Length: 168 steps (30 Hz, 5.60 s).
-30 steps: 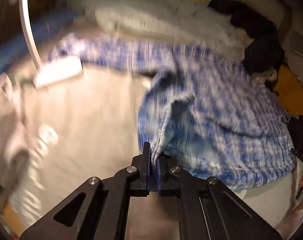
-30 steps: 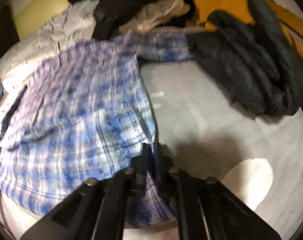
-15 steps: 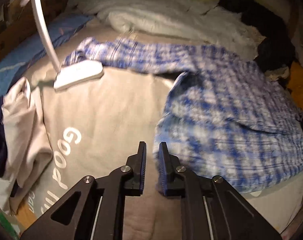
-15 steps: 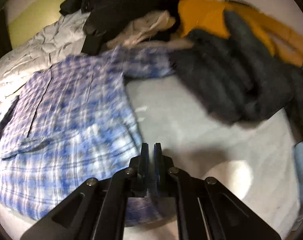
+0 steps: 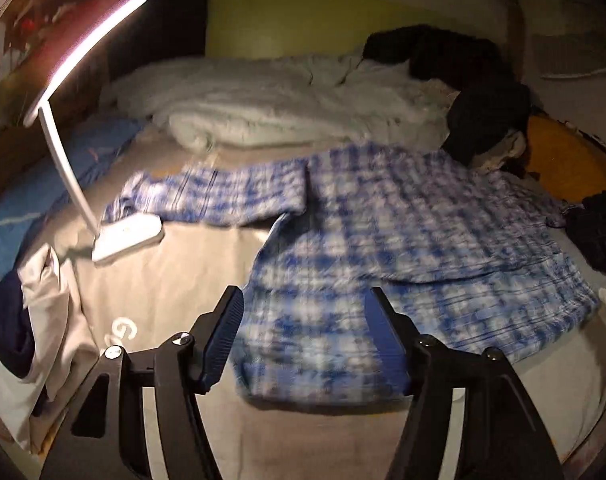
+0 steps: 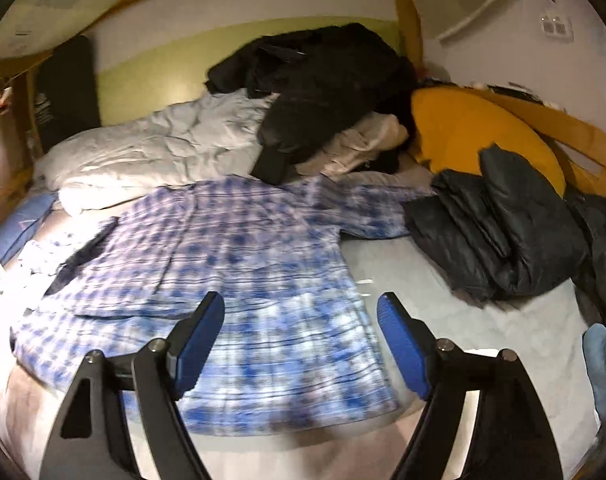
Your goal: Fold large clothes
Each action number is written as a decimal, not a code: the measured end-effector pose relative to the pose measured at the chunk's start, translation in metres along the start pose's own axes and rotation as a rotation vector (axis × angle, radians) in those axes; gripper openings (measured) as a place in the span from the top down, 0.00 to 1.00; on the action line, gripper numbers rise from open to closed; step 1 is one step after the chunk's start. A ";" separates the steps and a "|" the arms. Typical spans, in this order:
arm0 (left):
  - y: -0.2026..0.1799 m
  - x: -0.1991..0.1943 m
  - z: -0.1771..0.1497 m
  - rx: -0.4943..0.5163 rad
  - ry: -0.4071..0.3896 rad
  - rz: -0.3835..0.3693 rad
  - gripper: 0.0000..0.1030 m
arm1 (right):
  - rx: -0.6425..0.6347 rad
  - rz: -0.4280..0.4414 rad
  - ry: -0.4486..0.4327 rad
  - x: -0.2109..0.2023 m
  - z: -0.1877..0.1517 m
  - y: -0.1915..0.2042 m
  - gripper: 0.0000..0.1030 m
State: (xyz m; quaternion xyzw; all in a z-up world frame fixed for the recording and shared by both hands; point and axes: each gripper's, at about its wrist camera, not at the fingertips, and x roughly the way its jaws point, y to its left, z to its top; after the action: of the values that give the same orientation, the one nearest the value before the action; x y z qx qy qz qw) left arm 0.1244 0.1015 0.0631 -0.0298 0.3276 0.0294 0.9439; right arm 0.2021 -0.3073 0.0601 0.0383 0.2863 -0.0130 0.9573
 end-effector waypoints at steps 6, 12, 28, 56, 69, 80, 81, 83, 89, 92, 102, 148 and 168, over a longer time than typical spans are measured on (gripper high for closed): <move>-0.024 -0.016 -0.009 0.045 -0.029 -0.042 0.40 | -0.028 0.032 -0.010 -0.018 -0.007 0.019 0.25; -0.048 0.002 -0.032 0.132 0.090 -0.148 0.36 | -0.159 0.121 0.063 -0.022 -0.026 0.047 0.25; -0.110 0.063 -0.081 0.403 0.298 -0.105 0.11 | -0.593 0.051 0.260 0.034 -0.107 0.124 0.08; -0.011 0.038 -0.034 0.017 0.042 0.183 0.98 | -0.067 -0.210 0.078 0.025 -0.038 0.011 0.98; -0.007 -0.031 -0.076 -0.007 0.051 0.138 0.98 | 0.054 -0.159 0.030 -0.046 -0.062 -0.005 0.98; -0.019 -0.055 -0.081 0.074 0.075 0.159 0.98 | 0.034 -0.165 0.074 -0.085 -0.085 -0.002 0.98; -0.019 -0.049 -0.076 0.089 0.087 0.167 0.98 | 0.032 -0.158 0.097 -0.080 -0.081 -0.003 0.98; -0.019 -0.037 -0.063 0.123 0.109 0.181 0.97 | 0.028 -0.153 0.142 -0.067 -0.070 -0.004 0.98; -0.019 0.004 -0.020 0.188 0.169 0.210 0.97 | -0.037 -0.173 0.195 -0.018 -0.030 -0.002 0.98; -0.021 0.031 -0.004 0.212 0.206 0.225 0.97 | -0.056 -0.182 0.222 0.009 -0.014 0.000 0.98; -0.016 0.116 -0.005 0.200 0.323 0.251 0.96 | -0.109 -0.200 0.259 0.092 -0.004 0.014 0.98; 0.037 0.109 -0.029 0.033 0.421 0.002 0.98 | 0.108 -0.016 0.282 0.084 0.007 -0.035 0.00; 0.048 0.109 0.019 0.000 0.207 0.004 0.81 | 0.209 -0.090 0.229 0.075 0.014 -0.066 0.02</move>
State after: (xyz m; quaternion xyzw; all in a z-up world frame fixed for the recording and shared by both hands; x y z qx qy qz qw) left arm 0.2174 0.1542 0.0085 -0.0321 0.4232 0.0283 0.9050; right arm 0.2695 -0.3746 0.0266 0.1260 0.3922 -0.0813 0.9076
